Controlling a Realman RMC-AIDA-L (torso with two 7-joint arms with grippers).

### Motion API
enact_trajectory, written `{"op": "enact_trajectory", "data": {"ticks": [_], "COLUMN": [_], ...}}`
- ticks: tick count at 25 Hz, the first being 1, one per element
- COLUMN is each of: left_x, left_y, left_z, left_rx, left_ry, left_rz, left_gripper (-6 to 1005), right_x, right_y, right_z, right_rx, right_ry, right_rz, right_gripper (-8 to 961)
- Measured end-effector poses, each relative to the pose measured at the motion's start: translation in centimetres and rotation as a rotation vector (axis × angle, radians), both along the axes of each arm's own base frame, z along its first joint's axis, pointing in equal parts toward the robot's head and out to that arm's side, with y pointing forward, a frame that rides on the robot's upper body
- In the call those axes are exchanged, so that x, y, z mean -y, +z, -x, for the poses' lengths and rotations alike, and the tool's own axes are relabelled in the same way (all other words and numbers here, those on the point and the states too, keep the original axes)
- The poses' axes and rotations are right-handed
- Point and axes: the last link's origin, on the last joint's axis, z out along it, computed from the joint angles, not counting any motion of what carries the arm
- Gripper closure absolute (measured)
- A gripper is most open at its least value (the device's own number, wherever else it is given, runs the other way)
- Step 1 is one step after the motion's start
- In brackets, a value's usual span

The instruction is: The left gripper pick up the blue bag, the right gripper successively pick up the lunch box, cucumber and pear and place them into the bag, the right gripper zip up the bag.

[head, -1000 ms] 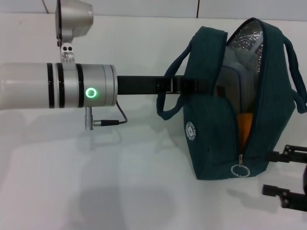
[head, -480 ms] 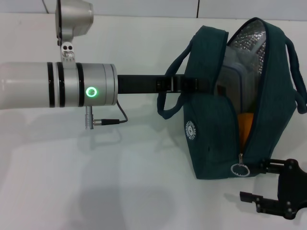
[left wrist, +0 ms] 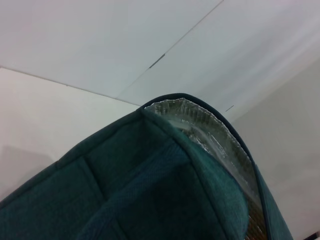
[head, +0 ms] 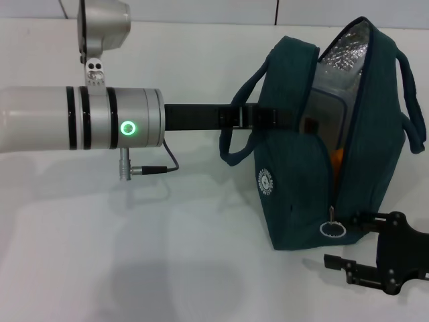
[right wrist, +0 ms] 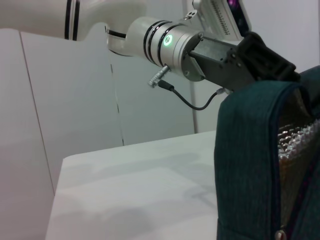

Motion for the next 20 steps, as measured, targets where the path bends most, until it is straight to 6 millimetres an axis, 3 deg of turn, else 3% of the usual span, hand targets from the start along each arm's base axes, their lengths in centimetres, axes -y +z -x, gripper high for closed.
{"op": "enact_trajectory", "data": {"ticks": [6,12,14,20], "left_x": [0.0,0.1,0.0,0.0], "left_y": [0.0,0.0,0.0,0.0], "left_z": [0.1,0.1,0.1,0.1], "left_rx": [0.000,0.000,0.000,-0.002], "left_ry": [0.002,0.003,0.003,0.001], "left_rz": [0.000,0.000,0.000,-0.002], "left_gripper": [955,955,955,955], "right_x": [-0.3,-0.9,-1.0,-1.3], "right_y": [0.0,-0.3,-0.3,-0.2], "right_z": [-0.1,-0.4,-0.3,-0.2], "right_rx": [0.006,0.014,0.013,0.000], "right_ry": [-0.017,-0.054,-0.062,-0.064], "right_rz": [-0.018,-0.039,-0.045,-0.058], "right_gripper": [378,616,846,898]}}
